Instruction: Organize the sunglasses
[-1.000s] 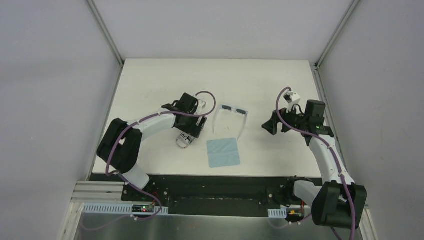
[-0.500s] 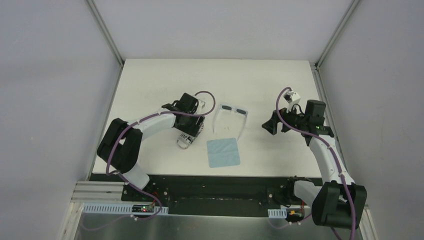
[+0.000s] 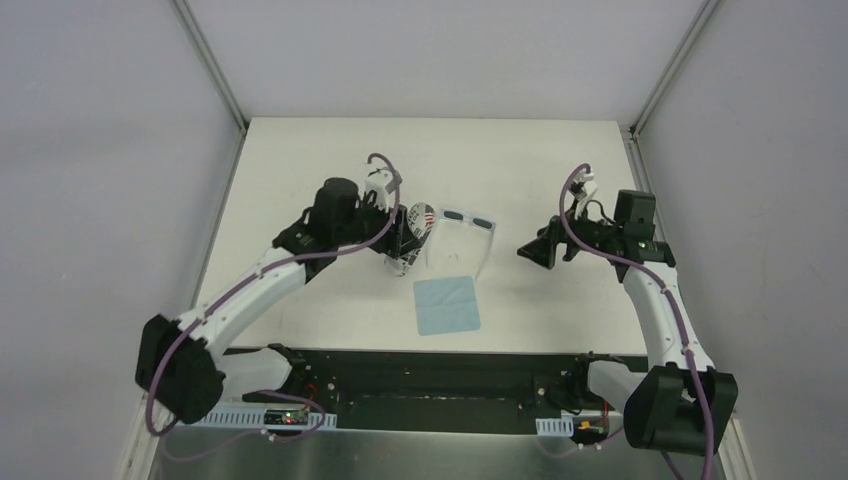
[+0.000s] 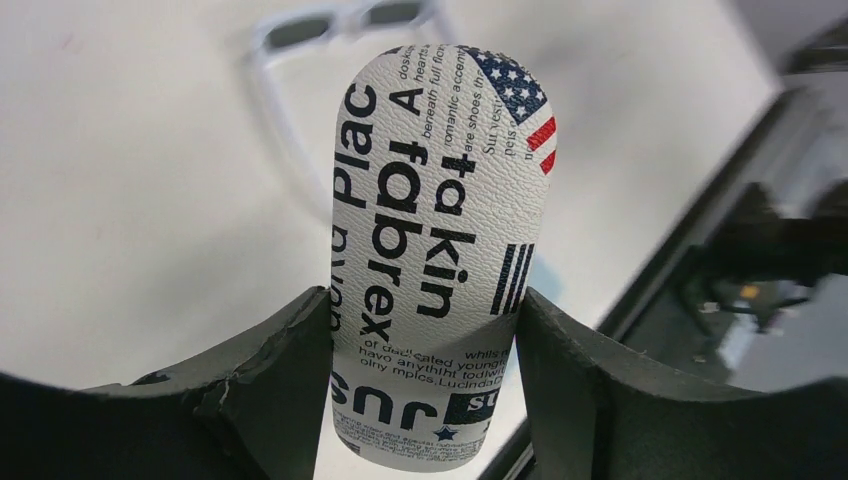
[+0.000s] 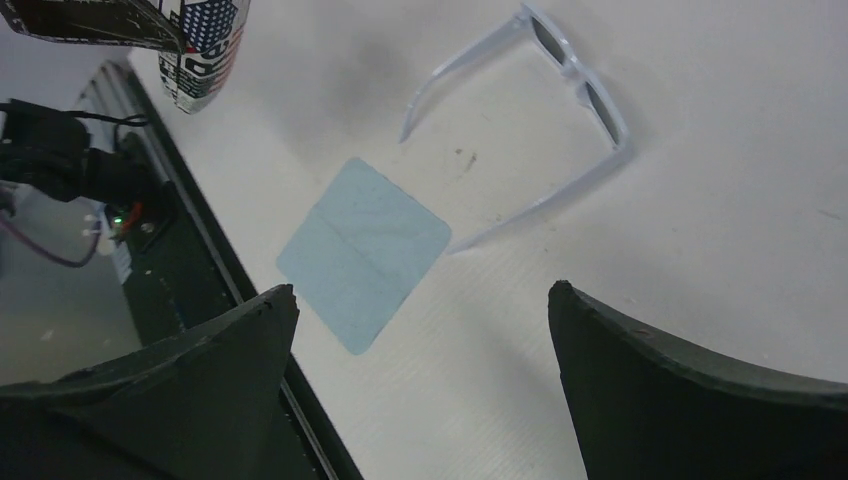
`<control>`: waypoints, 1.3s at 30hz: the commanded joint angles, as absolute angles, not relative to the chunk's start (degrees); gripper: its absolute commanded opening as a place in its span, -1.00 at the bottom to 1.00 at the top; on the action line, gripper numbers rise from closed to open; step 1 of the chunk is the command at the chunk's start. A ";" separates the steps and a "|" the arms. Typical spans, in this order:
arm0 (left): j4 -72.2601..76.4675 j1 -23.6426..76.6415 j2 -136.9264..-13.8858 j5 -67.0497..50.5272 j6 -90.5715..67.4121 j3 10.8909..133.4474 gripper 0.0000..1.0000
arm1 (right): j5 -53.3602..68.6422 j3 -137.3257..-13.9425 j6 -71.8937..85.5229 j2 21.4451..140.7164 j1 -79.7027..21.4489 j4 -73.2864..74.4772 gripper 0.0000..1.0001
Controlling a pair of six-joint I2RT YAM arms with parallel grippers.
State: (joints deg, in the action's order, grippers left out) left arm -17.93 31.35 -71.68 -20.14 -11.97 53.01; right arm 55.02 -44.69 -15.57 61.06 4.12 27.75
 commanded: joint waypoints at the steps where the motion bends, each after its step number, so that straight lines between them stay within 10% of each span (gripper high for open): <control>1: 7.25 32.94 -62.07 -33.35 -22.43 45.51 -1.00 | 72.87 -53.68 -18.87 62.38 3.48 34.26 1.00; 15: 20.66 41.53 -71.95 -42.88 -30.48 48.99 -1.00 | 76.58 -55.88 9.31 60.79 -7.62 11.38 1.00; 31: 22.31 42.63 -74.33 -45.16 -31.84 50.91 -1.00 | 71.05 -53.55 7.21 62.83 -13.51 12.06 1.00; 39: -14.65 42.83 -74.39 -30.02 -2.52 58.27 -1.00 | 74.36 -55.90 4.98 66.31 -7.61 19.76 1.00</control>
State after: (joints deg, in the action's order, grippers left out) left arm 4.47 42.09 -74.78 -39.35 -19.92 53.36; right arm 71.53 -53.78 5.85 64.03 -11.62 16.95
